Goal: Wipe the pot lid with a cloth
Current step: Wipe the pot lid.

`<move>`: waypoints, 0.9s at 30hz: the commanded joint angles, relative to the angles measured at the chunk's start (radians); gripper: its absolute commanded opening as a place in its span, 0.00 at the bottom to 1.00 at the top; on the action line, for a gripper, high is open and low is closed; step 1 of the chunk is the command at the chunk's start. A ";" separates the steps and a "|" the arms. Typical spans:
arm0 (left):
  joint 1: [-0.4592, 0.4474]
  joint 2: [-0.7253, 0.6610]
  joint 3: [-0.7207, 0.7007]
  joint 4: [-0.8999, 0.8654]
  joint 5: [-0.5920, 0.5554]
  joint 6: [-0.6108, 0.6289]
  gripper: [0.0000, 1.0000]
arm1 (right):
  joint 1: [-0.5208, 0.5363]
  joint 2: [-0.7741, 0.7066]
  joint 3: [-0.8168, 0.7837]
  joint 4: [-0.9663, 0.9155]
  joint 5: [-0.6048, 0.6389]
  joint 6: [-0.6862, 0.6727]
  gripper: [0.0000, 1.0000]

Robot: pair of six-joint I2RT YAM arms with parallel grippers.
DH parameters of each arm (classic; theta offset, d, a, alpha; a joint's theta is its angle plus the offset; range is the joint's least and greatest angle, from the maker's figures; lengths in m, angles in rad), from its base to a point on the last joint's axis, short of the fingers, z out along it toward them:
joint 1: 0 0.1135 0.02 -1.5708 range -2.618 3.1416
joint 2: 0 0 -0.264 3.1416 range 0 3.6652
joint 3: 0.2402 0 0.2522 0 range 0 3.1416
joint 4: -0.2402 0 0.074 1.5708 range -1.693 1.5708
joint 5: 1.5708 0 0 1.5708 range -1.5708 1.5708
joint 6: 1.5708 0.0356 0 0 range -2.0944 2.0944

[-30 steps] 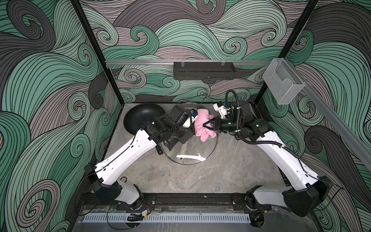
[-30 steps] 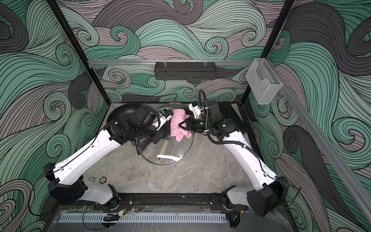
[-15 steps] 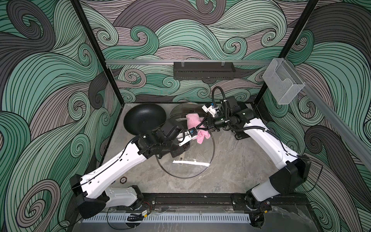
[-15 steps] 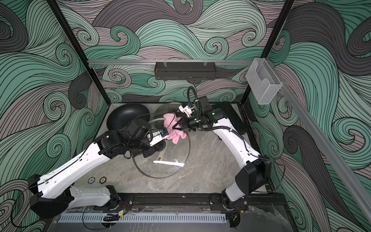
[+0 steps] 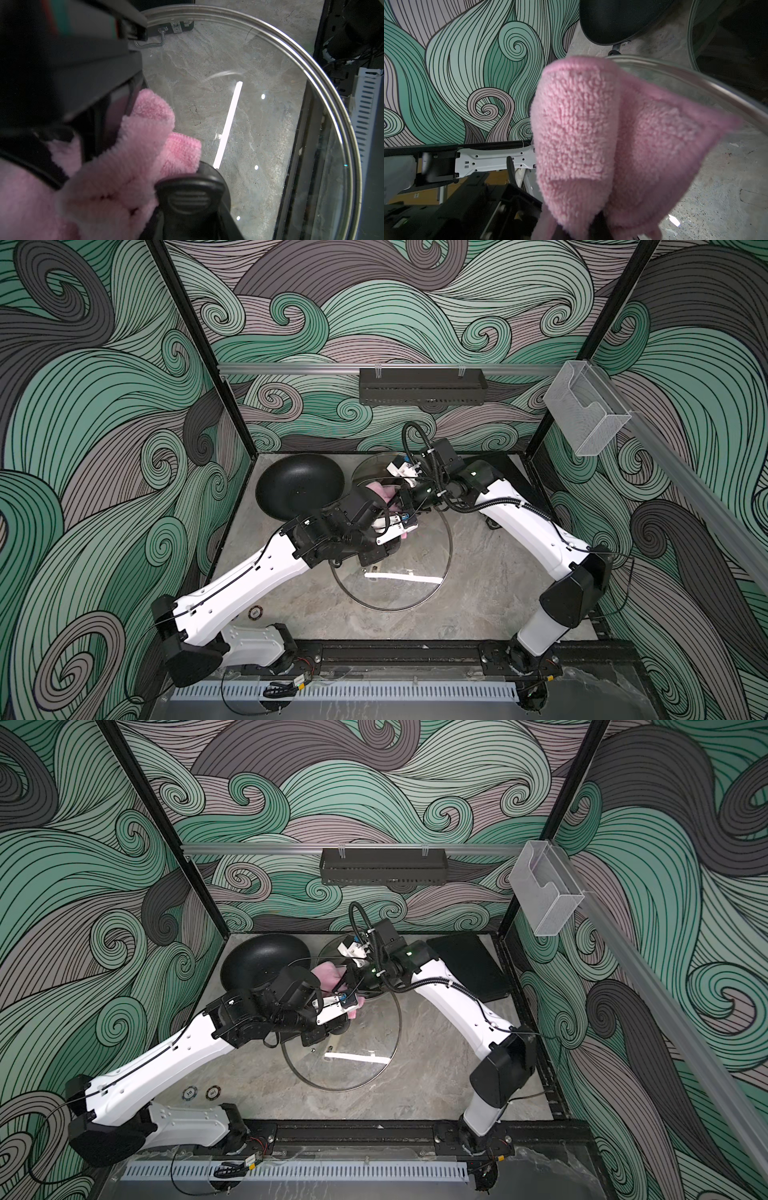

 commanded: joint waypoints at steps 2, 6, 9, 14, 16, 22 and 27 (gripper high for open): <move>-0.012 -0.019 0.115 0.152 -0.020 -0.001 0.00 | -0.005 0.022 0.018 -0.028 0.098 -0.001 0.00; -0.012 -0.006 0.152 0.128 -0.129 -0.054 0.00 | -0.072 -0.050 -0.028 0.004 0.123 0.037 0.00; -0.010 0.013 0.168 0.123 -0.262 -0.091 0.00 | -0.123 -0.132 -0.099 0.034 0.125 0.064 0.00; -0.003 0.066 0.224 0.098 -0.392 -0.169 0.00 | -0.152 -0.255 -0.225 0.059 0.149 0.097 0.00; 0.011 0.082 0.252 0.086 -0.404 -0.215 0.00 | -0.152 -0.300 -0.280 0.078 0.159 0.119 0.00; 0.050 0.090 0.314 0.116 -0.398 -0.365 0.00 | -0.146 -0.426 -0.449 0.198 0.173 0.213 0.00; 0.091 0.117 0.377 0.114 -0.386 -0.504 0.00 | -0.089 -0.479 -0.497 0.222 0.234 0.231 0.00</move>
